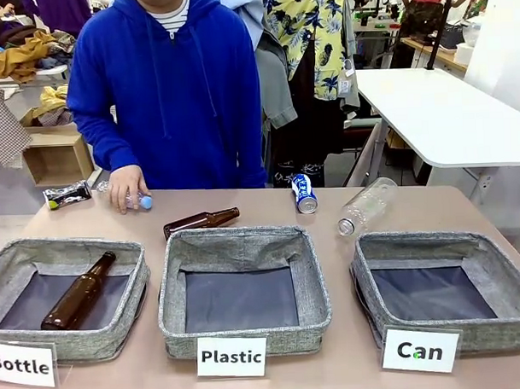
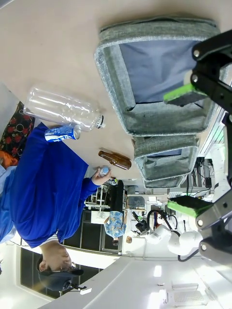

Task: Sort the can waste into the basket.
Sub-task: Pick up the can waste from the table and place it in the right Fabric basket.

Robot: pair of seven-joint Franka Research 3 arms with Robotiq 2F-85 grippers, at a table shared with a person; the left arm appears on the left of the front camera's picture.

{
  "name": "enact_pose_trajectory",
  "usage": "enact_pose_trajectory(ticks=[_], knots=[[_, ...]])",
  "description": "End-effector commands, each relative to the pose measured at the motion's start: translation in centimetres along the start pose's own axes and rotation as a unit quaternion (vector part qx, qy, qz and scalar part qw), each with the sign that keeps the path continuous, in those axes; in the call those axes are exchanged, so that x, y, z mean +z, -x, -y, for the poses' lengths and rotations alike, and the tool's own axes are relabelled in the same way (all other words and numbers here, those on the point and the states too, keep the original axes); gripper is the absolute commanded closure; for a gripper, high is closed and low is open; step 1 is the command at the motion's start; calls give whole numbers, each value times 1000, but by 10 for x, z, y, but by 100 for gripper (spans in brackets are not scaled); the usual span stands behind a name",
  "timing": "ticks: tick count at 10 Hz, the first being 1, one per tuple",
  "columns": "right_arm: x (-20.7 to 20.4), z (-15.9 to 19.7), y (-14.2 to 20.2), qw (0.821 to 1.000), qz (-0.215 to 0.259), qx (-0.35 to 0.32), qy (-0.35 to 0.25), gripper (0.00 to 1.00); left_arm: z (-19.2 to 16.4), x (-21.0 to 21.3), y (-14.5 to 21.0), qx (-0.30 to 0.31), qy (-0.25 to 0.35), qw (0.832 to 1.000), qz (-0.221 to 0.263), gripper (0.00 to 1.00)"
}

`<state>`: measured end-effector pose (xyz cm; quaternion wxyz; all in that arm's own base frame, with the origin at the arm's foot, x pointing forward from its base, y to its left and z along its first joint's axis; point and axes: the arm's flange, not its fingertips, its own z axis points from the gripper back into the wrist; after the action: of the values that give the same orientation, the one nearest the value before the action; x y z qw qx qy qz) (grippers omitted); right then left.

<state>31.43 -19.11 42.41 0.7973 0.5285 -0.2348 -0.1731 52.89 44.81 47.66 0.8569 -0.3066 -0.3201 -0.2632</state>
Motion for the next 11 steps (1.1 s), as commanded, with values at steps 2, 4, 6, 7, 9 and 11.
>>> enact_pose_trajectory(ticks=[2,4,6,7,9,11], knots=[[1,0,-1,1000,4,13,-9,0,-8,-2,-7,-15,23,999,42,0],[1,0,-1,1000,4,13,-9,0,1,-51,-52,-44,2,999,17,0],[1,0,-1,1000,4,13,-9,0,3,-113,-110,-76,18,996,-34,0],[1,0,-1,1000,4,13,-9,0,3,-123,-124,-77,23,995,-54,0],[1,0,-1,1000,4,13,-9,0,-6,-86,-122,-72,46,995,-41,0],[1,0,-1,1000,4,13,-9,0,-15,-18,-69,-31,22,999,28,0]])
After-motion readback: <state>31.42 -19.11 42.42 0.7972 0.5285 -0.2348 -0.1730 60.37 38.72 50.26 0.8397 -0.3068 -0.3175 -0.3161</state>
